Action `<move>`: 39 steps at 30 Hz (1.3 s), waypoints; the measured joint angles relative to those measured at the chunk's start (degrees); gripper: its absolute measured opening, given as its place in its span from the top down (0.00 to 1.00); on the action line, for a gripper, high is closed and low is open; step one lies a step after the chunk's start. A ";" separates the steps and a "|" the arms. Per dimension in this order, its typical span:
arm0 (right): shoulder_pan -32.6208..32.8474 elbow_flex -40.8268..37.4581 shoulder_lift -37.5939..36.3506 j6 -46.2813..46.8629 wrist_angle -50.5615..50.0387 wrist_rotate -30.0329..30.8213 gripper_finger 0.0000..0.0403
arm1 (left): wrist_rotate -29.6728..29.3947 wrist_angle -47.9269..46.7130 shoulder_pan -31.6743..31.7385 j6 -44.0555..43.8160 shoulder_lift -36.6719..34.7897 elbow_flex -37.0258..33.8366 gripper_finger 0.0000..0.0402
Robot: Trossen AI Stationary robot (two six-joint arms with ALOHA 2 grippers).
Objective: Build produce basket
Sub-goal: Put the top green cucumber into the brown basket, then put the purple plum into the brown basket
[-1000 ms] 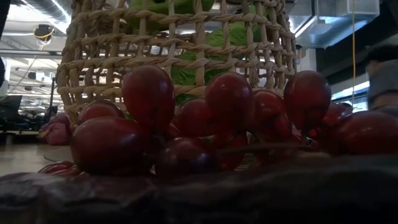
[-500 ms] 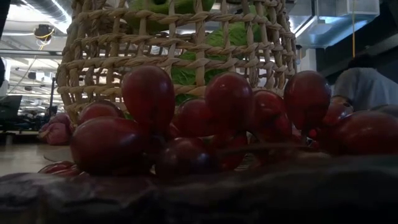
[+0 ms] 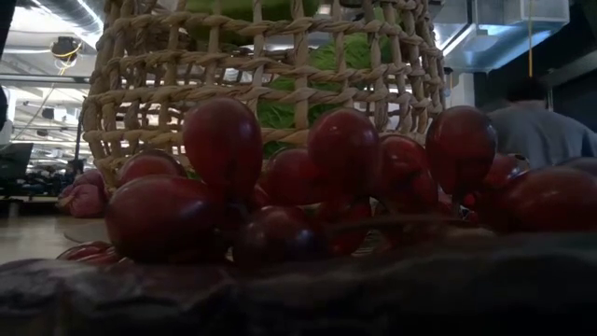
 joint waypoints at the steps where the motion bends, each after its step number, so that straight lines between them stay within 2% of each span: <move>1: -0.02 0.00 0.00 0.00 0.00 0.00 0.55 | 0.02 0.00 -0.05 0.07 0.00 0.00 0.57; 18: -0.91 0.02 -1.88 -0.76 0.00 -0.07 0.55 | 3.73 -1.04 1.02 1.43 -1.27 0.02 0.57; 23: -2.80 0.07 -3.83 -2.56 0.04 0.00 0.55 | -2.87 0.36 1.77 1.79 -4.00 0.02 0.57; 30: -7.17 0.07 -3.80 -1.41 0.21 3.91 0.55 | -10.02 2.60 5.04 1.63 -7.53 0.02 0.57; 39: -12.06 0.05 -3.80 1.90 0.37 3.91 0.55 | -20.21 6.79 14.72 0.74 -11.48 0.02 0.57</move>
